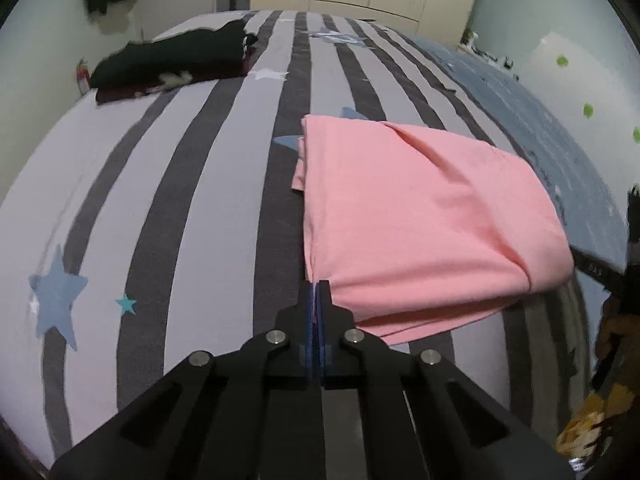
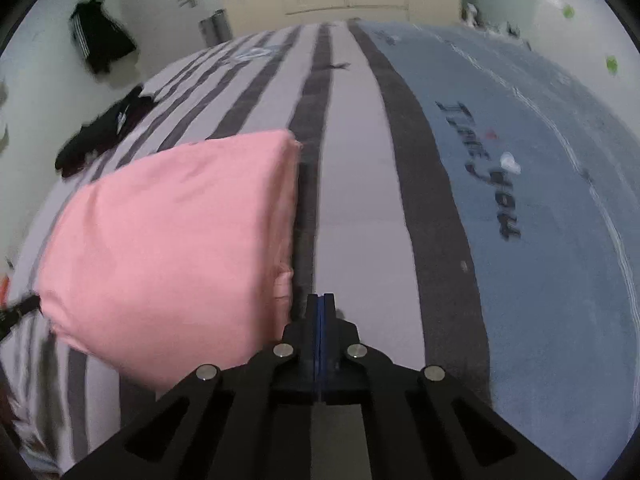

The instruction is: Fold clothes

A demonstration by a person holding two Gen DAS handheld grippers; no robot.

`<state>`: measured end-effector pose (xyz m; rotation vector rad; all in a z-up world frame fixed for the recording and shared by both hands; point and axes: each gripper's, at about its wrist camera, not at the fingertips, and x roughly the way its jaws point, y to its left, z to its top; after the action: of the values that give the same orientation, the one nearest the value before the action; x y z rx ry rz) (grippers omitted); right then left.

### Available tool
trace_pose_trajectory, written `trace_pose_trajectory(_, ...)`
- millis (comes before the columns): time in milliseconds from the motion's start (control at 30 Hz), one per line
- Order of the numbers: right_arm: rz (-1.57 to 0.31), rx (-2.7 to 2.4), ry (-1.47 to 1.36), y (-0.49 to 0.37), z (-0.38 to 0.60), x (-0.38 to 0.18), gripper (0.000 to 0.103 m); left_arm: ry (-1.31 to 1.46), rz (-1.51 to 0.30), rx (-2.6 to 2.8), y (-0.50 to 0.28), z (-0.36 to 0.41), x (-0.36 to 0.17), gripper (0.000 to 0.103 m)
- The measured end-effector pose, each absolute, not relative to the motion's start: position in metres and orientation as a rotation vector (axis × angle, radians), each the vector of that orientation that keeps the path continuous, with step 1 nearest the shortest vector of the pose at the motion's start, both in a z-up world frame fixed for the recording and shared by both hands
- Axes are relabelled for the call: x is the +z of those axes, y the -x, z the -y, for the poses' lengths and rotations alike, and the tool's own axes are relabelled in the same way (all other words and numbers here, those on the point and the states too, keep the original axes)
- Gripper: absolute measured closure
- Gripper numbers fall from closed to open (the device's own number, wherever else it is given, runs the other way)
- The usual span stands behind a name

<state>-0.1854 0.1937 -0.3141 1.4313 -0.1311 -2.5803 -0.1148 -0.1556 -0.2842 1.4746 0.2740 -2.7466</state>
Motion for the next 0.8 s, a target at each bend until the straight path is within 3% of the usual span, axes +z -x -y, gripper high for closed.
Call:
trace_pose_trajectory(100,0.173,-2.562,-1.407,0.179,-0.198,-0.308,0.103,-1.437,-0.261,-2.781,0.112,0.149,-0.28,0.102)
trace_pose_trajectory(200,0.153,-2.553,-1.378,0.167,-0.197,-0.3,0.103,-1.417,-0.356,-2.727,0.107,0.159,-0.281,0.101)
trace_pose_trajectory(267,0.169,-2.55,-1.367,0.16,-0.198,-0.294,0.102,-1.422,-0.394,-2.685,0.102,0.165,-0.285,0.095)
trace_pose_trajectory(333,0.184,-2.543,-1.355,0.156,-0.198,-0.29,0.099,-1.426,-0.416,-2.662,0.098,0.168,-0.287,0.077)
trace_pose_trajectory(367,0.191,-2.54,-1.348,0.154,-0.197,-0.289,0.097,-1.426,-0.416,-2.667,0.097,0.167,-0.287,0.074)
trace_pose_trajectory(433,0.204,-2.533,-1.335,0.15,-0.196,-0.285,0.085,-1.426,-0.414,-2.676,0.095,0.165,-0.288,0.069)
trace_pose_trajectory(533,0.223,-2.521,-1.314,0.145,-0.194,-0.28,0.075,-1.421,-0.384,-2.709,0.097,0.158,-0.288,0.069)
trace_pose_trajectory(667,0.188,-2.472,-1.344,0.143,-0.183,-0.292,0.074,-1.442,-0.334,-2.751,0.106,0.146,-0.293,0.069)
trace_pose_trajectory(700,0.172,-2.463,-1.36,0.143,-0.179,-0.297,0.074,-1.455,-0.317,-2.757,0.108,0.143,-0.296,0.071)
trace_pose_trajectory(800,0.151,-2.447,-1.399,0.143,-0.174,-0.309,0.077,-1.48,-0.284,-2.784,0.109,0.136,-0.299,0.089)
